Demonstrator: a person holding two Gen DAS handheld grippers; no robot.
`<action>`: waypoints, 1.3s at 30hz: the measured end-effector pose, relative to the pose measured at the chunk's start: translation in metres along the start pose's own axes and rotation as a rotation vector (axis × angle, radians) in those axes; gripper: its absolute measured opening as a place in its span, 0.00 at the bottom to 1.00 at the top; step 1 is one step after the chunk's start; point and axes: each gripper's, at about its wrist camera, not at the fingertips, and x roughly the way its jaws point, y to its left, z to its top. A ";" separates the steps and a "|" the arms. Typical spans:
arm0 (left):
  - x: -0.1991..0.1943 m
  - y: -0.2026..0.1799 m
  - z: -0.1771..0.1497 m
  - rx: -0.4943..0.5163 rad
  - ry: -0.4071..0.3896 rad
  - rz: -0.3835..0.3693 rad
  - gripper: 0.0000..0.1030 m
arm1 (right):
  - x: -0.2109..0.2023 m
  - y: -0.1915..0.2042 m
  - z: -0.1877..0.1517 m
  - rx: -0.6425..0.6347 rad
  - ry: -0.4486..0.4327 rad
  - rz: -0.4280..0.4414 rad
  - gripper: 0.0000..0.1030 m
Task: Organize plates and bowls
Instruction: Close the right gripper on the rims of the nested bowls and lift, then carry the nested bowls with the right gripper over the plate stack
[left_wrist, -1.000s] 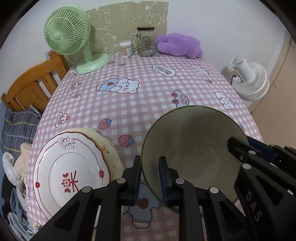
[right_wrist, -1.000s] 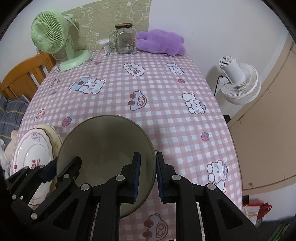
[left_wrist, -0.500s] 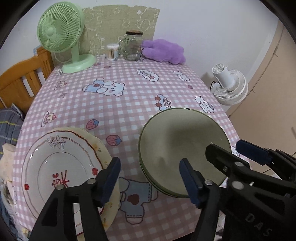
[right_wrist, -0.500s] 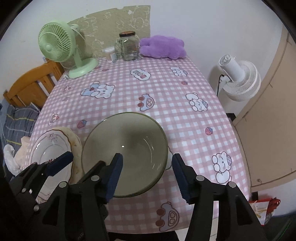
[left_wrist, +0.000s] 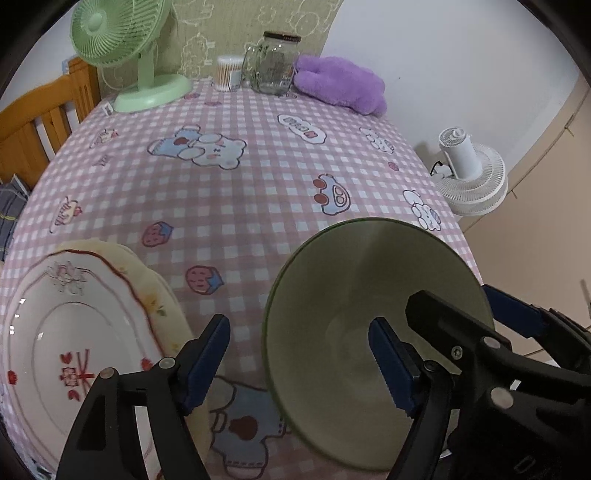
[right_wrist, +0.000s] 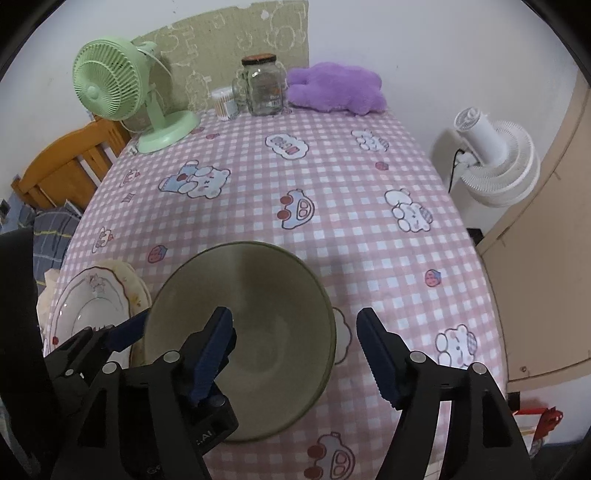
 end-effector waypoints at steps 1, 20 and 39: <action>0.003 0.001 -0.001 -0.005 0.007 -0.002 0.77 | 0.005 -0.002 0.001 0.004 0.010 0.010 0.71; 0.018 -0.012 -0.006 -0.027 0.029 0.133 0.73 | 0.060 -0.036 -0.001 0.129 0.150 0.234 0.67; 0.012 -0.024 -0.009 -0.106 -0.005 0.175 0.57 | 0.066 -0.032 0.012 0.020 0.192 0.344 0.42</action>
